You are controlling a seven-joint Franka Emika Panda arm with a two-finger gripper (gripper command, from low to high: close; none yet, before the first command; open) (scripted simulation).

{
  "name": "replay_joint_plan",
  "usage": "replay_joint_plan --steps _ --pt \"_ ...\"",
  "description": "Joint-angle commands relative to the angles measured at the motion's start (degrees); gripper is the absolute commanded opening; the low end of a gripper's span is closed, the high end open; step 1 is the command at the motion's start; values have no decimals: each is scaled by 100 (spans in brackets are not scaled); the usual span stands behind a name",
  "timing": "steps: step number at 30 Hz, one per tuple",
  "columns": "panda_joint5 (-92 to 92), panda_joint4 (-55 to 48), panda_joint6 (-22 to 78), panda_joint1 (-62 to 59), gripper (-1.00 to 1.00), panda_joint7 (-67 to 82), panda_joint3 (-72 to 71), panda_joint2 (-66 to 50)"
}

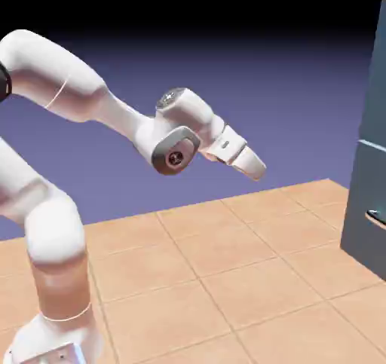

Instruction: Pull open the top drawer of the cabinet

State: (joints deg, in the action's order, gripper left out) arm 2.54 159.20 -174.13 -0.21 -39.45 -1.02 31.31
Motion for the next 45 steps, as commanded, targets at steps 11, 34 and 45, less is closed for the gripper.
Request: replay_joint_plan --steps 11,34,45 --pt "2318 -1641 -110 -819 0 2741 -929 -1233" --pt "7165 -5073 -340 -2530 0 8472 -2870 -3811" --pt "9483 -6714 -450 -3349 0 11213 -3799 -5044"
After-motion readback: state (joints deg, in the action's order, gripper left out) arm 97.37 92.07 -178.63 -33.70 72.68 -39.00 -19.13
